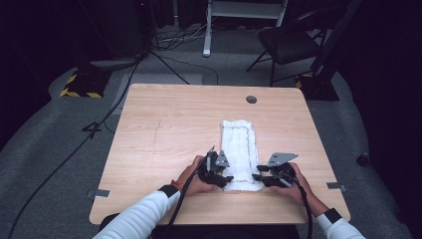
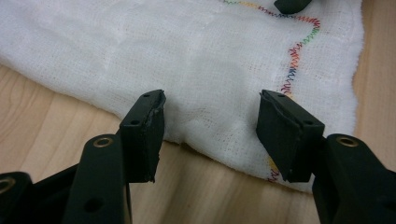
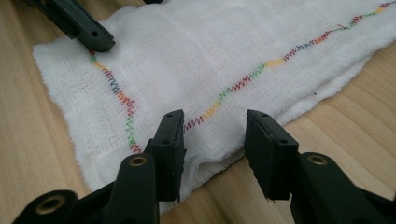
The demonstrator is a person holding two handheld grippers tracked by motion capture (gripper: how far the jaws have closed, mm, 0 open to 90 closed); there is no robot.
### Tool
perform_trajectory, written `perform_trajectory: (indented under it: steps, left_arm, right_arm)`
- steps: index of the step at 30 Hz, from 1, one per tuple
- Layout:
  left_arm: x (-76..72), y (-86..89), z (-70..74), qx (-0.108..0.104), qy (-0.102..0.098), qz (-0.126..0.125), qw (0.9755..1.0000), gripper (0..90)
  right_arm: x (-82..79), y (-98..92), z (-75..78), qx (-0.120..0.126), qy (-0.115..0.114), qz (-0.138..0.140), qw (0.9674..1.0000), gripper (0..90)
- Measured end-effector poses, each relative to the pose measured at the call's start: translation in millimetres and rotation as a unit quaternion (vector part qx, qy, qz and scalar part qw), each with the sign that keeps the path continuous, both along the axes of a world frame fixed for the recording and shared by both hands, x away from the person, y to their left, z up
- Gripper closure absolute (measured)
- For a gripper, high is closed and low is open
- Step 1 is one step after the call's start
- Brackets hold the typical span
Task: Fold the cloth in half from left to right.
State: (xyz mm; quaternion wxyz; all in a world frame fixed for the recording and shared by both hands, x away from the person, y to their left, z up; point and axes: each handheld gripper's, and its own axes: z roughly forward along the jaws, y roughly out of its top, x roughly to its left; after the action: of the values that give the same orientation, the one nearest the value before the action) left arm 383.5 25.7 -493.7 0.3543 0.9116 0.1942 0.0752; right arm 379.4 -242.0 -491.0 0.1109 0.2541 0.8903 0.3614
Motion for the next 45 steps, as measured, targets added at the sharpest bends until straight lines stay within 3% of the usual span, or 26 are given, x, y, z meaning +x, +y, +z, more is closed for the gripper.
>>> perform_trajectory:
  steps: [8, 12, 20, 22, 26, 30, 38, 42, 45]
  left_arm:
    - [-8.7, 4.4, 0.7, 0.002, -0.003, -0.002, 1.0, 41.8]
    - [-6.6, 6.1, 5.5, 0.006, -0.002, -0.003, 1.0, 30.8]
    - [13.1, 19.1, 23.0, -0.002, -0.02, 0.013, 0.9997, 21.4]
    - [23.1, 23.6, 29.1, -0.001, -0.028, 0.014, 0.9995, 21.9]
    - [47.3, 31.0, 38.2, -0.02, -0.025, 0.047, 0.9984, 24.2]
    - [72.7, 32.4, 42.0, -0.023, -0.029, 0.082, 0.996, 24.7]
    - [118.2, 19.1, 32.1, -0.024, -0.013, 0.13, 0.9911, 26.1]
    - [134.2, 6.1, 25.4, -0.008, -0.013, 0.146, 0.9892, 26.8]
    - [144.3, -0.2, 18.9, 0.003, -0.006, 0.162, 0.9868, 28.1]
  right_arm:
    - [-9.5, 3.4, -0.1, 0.001, 0.002, 0.009, 1.0, 55.0]
    - [-7.3, 1.7, 3.9, -0.005, -0.003, 0.014, 0.9999, 49.8]
    - [13.0, -12.9, 24.2, 0.021, -0.031, -0.026, 0.999, 45.2]
    - [23.6, -16.1, 29.3, 0.022, -0.042, -0.042, 0.998, 43.3]
    - [47.2, -19.6, 34.2, 0.026, -0.049, -0.069, 0.9961, 42.0]
    - [69.6, -17.7, 39.0, 0.019, -0.054, -0.085, 0.9948, 43.7]
    - [113.7, 3.2, 40.4, 0.023, -0.044, -0.101, 0.9936, 45.9]
    - [131.1, 17.8, 34.9, 0.004, -0.036, -0.107, 0.9936, 46.0]
    - [142.6, 23.0, 30.0, 0.009, -0.027, -0.12, 0.9924, 46.0]
